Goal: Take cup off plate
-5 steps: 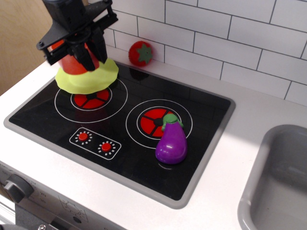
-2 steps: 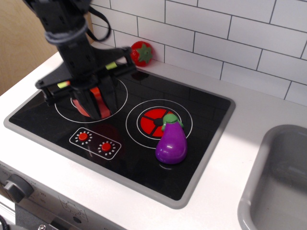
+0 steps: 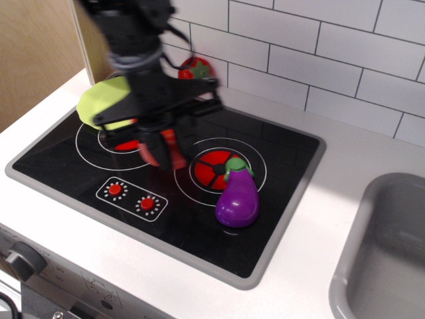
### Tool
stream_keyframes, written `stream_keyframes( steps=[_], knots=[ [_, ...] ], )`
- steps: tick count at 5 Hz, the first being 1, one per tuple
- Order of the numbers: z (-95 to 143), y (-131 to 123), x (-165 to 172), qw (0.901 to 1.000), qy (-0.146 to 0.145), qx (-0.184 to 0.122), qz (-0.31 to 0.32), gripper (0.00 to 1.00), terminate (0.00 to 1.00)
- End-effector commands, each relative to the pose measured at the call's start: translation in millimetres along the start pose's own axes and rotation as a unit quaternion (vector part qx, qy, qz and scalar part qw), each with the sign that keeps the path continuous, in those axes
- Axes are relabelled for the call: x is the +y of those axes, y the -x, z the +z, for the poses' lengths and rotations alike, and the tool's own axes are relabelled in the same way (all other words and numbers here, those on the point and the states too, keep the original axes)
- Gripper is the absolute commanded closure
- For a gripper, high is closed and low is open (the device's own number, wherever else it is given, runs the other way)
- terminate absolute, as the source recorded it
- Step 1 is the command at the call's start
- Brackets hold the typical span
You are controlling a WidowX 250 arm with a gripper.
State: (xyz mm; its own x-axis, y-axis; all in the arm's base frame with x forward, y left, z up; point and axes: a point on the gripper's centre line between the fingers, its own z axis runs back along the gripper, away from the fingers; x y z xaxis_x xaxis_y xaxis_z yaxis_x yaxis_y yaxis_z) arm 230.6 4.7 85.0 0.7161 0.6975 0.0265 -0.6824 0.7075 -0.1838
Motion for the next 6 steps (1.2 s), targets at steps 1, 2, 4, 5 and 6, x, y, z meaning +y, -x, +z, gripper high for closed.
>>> stream_keyframes(
  steps=[1,2,4,5,6],
  knots=[
    [3.2,-18.2,-32.3,0.9995,0.022,-0.02,0.008,1.0,0.0],
    [3.1,-22.1,-38.1,0.9994,0.024,-0.024,0.01,1.0,0.0],
    [-0.1,-25.4,-38.1,0.9994,-0.009,-0.026,0.02,0.0,0.0],
    [6.0,-26.0,-37.1,0.9993,-0.011,-0.03,0.021,0.0,0.0],
    [31.3,-23.8,-38.0,0.999,-0.023,-0.029,0.023,0.0,0.0]
  ],
)
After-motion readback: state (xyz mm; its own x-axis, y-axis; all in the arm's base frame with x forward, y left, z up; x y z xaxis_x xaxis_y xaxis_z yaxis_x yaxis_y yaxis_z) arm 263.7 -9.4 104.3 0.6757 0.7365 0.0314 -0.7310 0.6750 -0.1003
